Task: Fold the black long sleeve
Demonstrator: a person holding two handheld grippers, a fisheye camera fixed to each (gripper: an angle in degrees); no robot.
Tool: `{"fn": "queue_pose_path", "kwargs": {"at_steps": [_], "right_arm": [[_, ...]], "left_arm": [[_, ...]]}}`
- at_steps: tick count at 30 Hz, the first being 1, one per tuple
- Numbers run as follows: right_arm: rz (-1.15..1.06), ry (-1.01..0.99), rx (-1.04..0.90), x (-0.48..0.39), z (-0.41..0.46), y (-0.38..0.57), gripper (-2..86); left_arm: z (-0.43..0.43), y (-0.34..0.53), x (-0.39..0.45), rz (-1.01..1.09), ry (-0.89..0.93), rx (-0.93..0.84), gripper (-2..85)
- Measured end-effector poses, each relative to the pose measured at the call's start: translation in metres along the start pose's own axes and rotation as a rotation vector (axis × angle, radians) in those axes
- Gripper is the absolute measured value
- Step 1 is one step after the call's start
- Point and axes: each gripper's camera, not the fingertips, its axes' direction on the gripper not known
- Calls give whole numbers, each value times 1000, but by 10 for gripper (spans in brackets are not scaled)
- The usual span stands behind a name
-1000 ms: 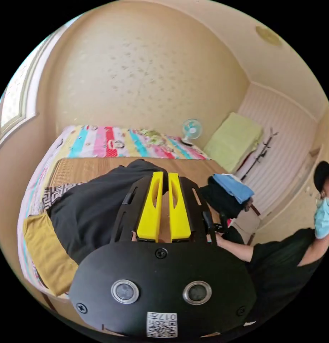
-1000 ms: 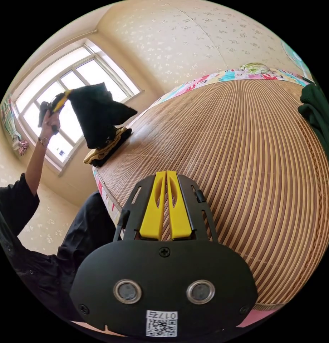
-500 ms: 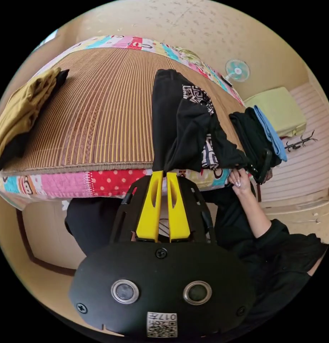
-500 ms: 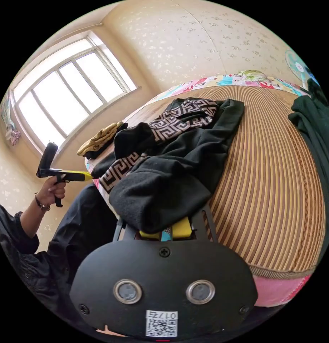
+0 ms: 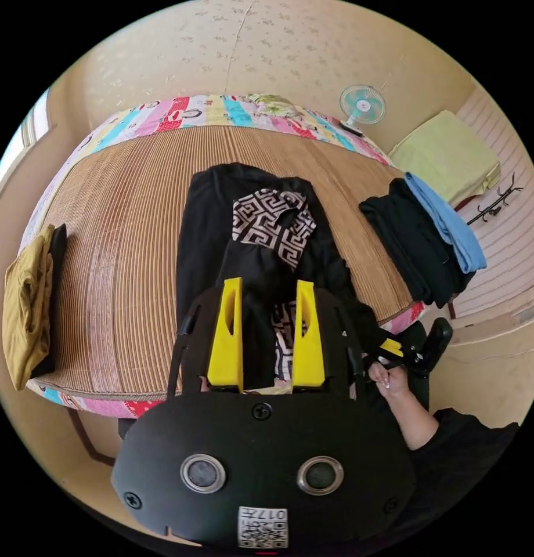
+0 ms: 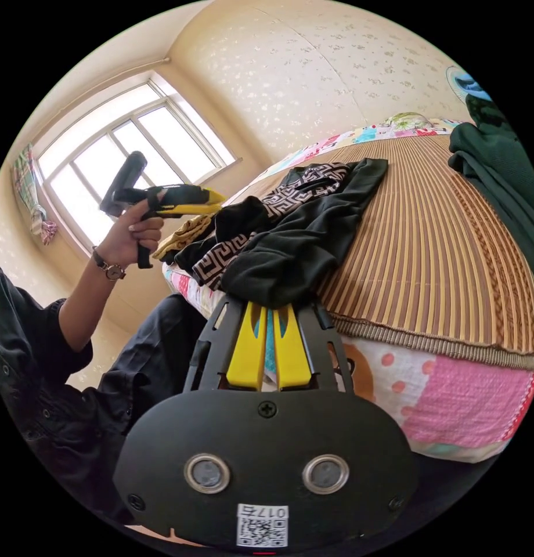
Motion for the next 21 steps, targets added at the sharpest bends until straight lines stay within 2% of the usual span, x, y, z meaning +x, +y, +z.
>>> {"fn": "queue_pose_path", "kwargs": {"at_steps": [2, 4, 7, 12, 16, 21], "right_arm": [[3, 35, -3, 2, -12, 1, 11], [-33, 103, 16, 1, -45, -2, 9], [-38, 167, 38, 8, -96, -7, 5], [-154, 140, 140, 7, -168, -7, 4], [-303, -89, 295, -1, -206, -9, 9], [-390, -300, 299, -4, -210, -26, 40]], "left_arm": [[11, 7, -17, -40, 105, -6, 25], [-33, 24, -43, -8, 422, 183, 10], [-127, 53, -67, 159, 751, 471, -1], [-247, 91, -105, 390, 1043, 781, -4], [-291, 106, -132, 533, 1342, 849, -5], [-293, 115, -138, 541, 1566, 803, -5]]}}
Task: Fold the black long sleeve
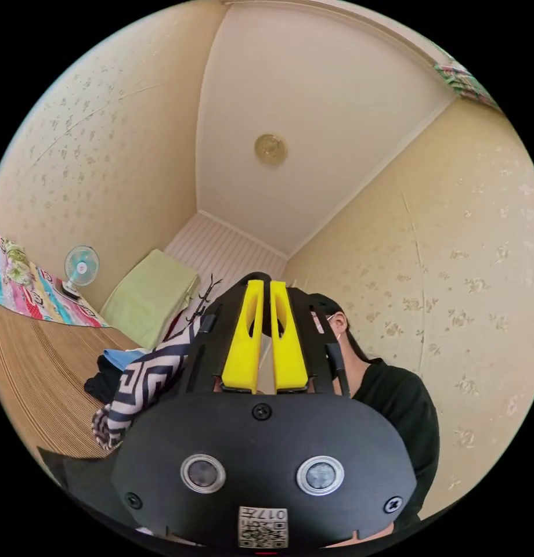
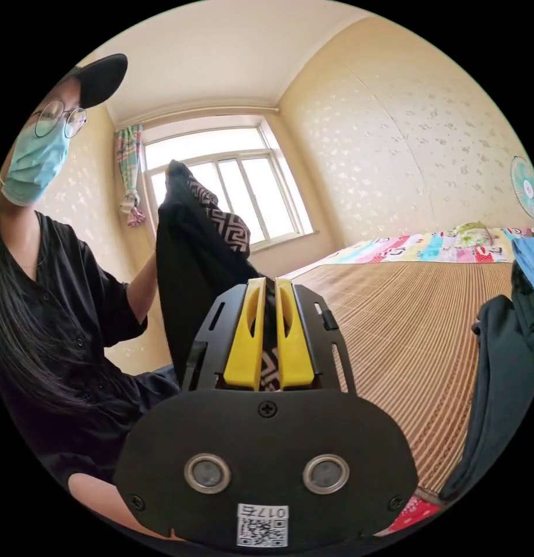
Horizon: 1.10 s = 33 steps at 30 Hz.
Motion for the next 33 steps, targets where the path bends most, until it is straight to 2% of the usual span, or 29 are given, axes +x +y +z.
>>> {"fn": "queue_pose_path", "kwargs": {"at_steps": [8, 11, 12, 13, 14, 16, 17, 19, 20, 22, 24, 27, 29, 33], "right_arm": [[69, -478, -93, 8, 64, -10, 110], [189, -844, -177, 18, 113, -4, 103], [191, -1045, -198, 18, 124, -5, 72], [156, -1139, -173, 16, 121, -8, 53], [150, -1110, -164, 16, 116, -11, 49], [115, -657, -110, 17, 66, -38, 40], [123, -531, -91, 18, 51, -48, 39], [159, -122, 63, 6, -21, -98, 37], [147, -41, 116, -4, -38, -111, 37], [10, 153, 274, -63, -83, -164, 36], [-58, 281, 341, -111, -88, -199, 36], [-142, 428, 476, -177, -83, -244, 35], [-187, 460, 525, -201, -80, -265, 36], [-208, 443, 496, -217, -67, -302, 35]], "left_arm": [[20, 24, -6, -192, 165, -31, -6], [31, 31, -4, -245, 187, -47, -6], [30, 31, 0, -266, 181, -34, -6], [26, 30, 7, -269, 174, -18, -5], [23, 29, 12, -265, 165, -13, -5], [10, 20, 43, -212, 50, -30, -5], [7, 18, 52, -195, -2, -43, -5], [0, 8, 90, -114, -296, -115, -5], [0, 6, 100, -87, -383, -136, -6], [22, 2, 136, 88, -696, -219, -6], [51, 3, 161, 244, -862, -193, -6], [87, -4, 194, 395, -950, -45, -6], [103, -14, 204, 439, -972, 5, -5], [126, -33, 211, 499, -927, 28, -5]]}}
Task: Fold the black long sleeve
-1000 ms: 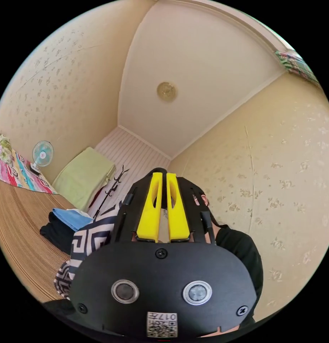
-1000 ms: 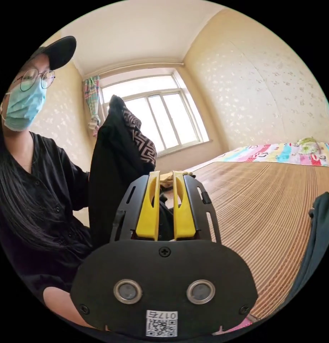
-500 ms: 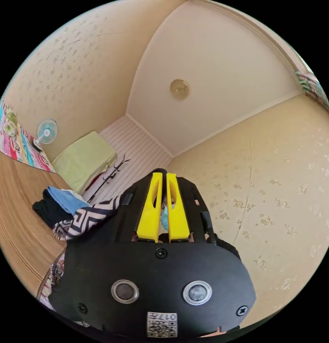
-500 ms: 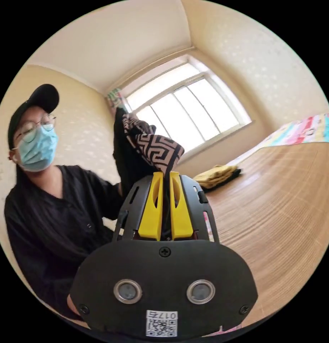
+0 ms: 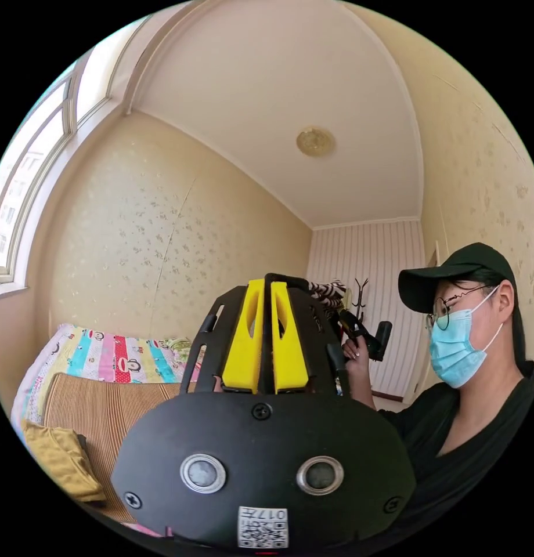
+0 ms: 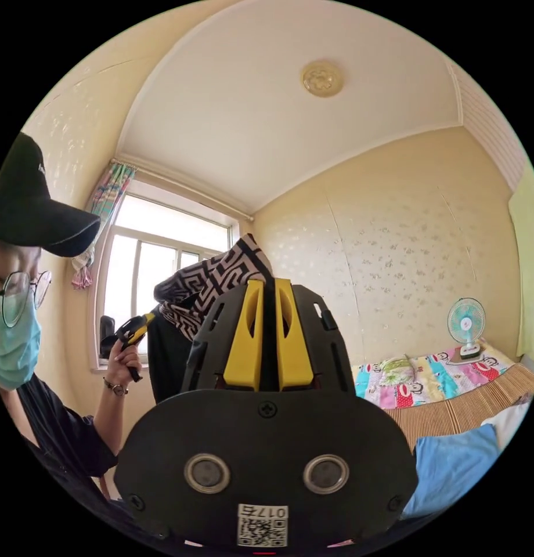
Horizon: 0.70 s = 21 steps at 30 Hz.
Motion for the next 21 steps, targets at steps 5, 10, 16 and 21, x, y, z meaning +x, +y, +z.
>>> {"fn": "queue_pose_path", "kwargs": {"at_steps": [5, 10, 16, 21], "right_arm": [[-74, 87, 42, -23, 17, -4, 36], [-109, 221, -254, 6, 163, 1, 36], [37, 159, -962, 162, 461, 135, 47], [281, 188, -1159, 208, 521, 292, 83]], "left_arm": [[38, -11, -2, 39, -19, -50, -2], [133, -28, -89, -132, -99, -244, 3], [312, 61, -284, -238, -474, -675, 33], [343, 177, -335, -353, -696, -829, 64]]}}
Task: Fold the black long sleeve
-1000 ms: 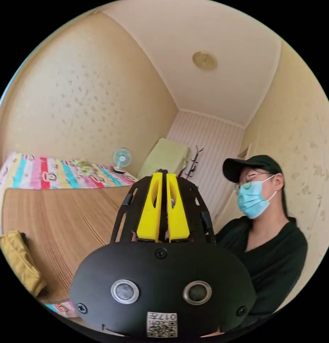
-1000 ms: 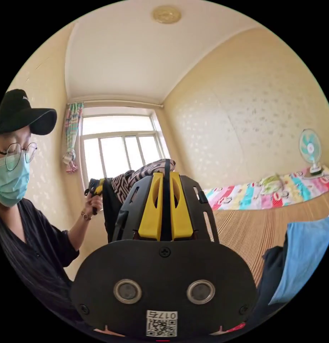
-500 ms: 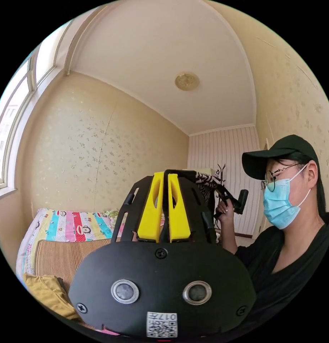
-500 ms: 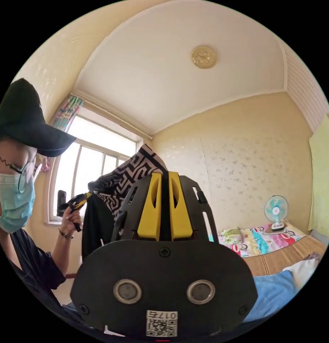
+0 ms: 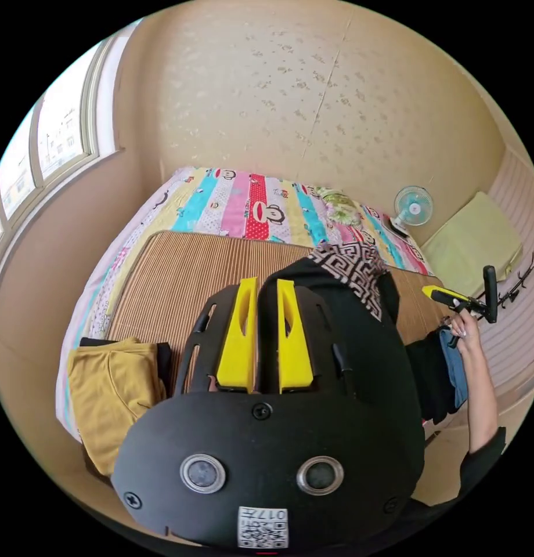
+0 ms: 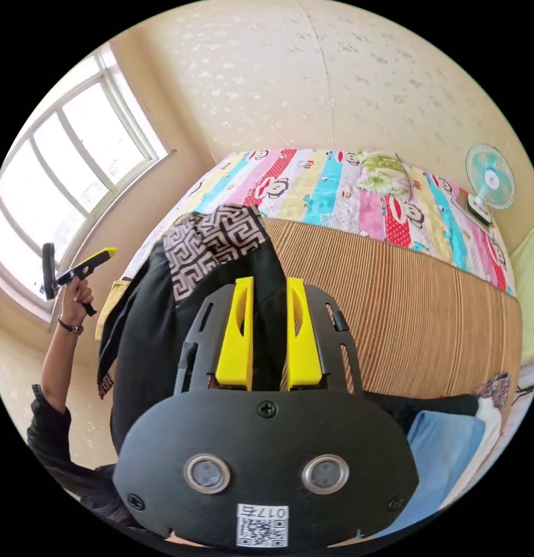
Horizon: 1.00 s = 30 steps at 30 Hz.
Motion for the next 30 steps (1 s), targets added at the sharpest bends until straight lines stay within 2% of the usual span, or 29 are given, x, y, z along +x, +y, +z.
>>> {"fn": "queue_pose_path", "kwargs": {"at_steps": [1, 3, 7, 10, 12, 14, 15, 17, 19, 20, 21, 22, 23, 25, 27, 29, 30], "right_arm": [[-15, -64, 3, -3, 20, 23, 83], [-16, -68, -24, -7, 50, 69, 83], [102, 101, -103, -9, 111, 195, 84], [224, 33, -114, -22, 125, 272, 91], [286, -38, -56, -39, 119, 313, 96], [255, -113, -17, -64, 117, 343, 99], [197, -124, -63, -81, 125, 354, 99], [64, -61, -96, -105, 129, 359, 86], [-129, 72, -301, -128, 138, 347, 49], [-152, 96, -358, -129, 140, 341, 42], [-139, 222, -430, -126, 137, 329, 37], [-115, 434, -401, -120, 124, 318, 35], [-96, 543, -364, -116, 113, 313, 34], [106, 877, -207, -94, 65, 294, 39], [212, 905, -137, -93, 39, 288, 55], [228, 771, -15, -112, 27, 290, 108], [186, 604, 61, -131, 32, 294, 116]], "left_arm": [[14, 27, 8, 36, 23, 4, 65], [37, 70, 26, 96, 77, -58, 66], [81, 174, 63, 111, 202, -267, 91], [100, 232, 80, 98, 120, -418, 89], [84, 256, 89, 142, 41, -350, 59], [71, 268, 94, 180, -34, -380, 26], [60, 271, 90, 143, -72, -404, 20], [43, 274, 76, 84, -122, -408, 16], [20, 279, 50, -17, -176, -369, 17], [15, 281, 42, -48, -174, -358, 18], [2, 285, 29, -111, -145, -333, 22], [-12, 289, 18, -161, -86, -294, 28], [-21, 291, 13, -180, -53, -267, 31], [-50, 300, 4, -212, 5, -178, 47], [-63, 303, 1, -204, -1, -159, 65], [-68, 304, -2, -189, -21, -152, 78], [-67, 303, -5, -185, -33, -155, 83]]}}
